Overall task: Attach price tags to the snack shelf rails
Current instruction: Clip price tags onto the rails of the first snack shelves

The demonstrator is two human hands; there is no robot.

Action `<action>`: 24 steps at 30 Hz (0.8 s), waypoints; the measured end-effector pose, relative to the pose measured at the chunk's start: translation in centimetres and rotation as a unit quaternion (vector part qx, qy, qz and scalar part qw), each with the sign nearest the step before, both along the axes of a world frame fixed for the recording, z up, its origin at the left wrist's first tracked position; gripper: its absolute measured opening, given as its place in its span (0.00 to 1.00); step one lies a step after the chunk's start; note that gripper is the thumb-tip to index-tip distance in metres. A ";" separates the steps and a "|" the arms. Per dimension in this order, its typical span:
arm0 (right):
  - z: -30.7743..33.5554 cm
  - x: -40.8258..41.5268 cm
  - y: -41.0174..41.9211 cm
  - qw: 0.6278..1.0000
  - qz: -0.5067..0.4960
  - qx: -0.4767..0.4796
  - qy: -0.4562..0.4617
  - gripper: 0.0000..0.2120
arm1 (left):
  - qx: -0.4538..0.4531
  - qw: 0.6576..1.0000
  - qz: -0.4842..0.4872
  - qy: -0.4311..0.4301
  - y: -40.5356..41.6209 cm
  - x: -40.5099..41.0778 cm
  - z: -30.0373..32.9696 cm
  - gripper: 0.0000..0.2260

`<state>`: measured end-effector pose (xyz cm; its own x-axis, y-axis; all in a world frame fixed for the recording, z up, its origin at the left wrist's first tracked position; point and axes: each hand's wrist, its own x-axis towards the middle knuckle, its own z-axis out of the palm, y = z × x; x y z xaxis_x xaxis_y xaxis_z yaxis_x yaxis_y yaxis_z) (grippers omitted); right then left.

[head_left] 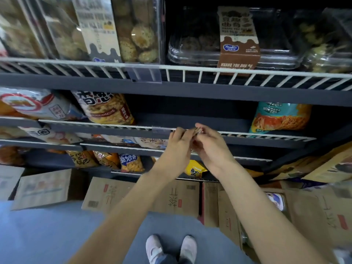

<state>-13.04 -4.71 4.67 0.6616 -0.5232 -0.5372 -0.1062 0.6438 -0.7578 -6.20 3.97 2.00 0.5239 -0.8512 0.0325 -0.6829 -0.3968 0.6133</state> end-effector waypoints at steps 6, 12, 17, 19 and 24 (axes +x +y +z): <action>3.2 0.1 5.3 0.995 0.044 0.069 -0.057 0.11 | -0.001 0.995 0.036 -0.090 6.9 0.3 3.4 0.30; 5.7 2.9 12.1 0.993 0.111 -0.001 -0.044 0.10 | -0.093 0.989 0.114 -0.030 14.9 1.8 6.8 0.20; 7.7 5.8 19.2 0.980 0.192 -0.042 -0.008 0.15 | -0.179 0.948 0.235 0.119 23.5 3.8 9.6 0.10; 8.7 6.8 22.5 0.962 0.255 -0.102 -0.006 0.13 | -0.181 0.934 0.276 0.137 27.1 4.8 10.4 0.07; 10.9 9.3 30.4 0.909 0.296 -0.293 -0.008 0.05 | -0.245 0.881 0.296 0.277 36.4 7.3 12.6 0.05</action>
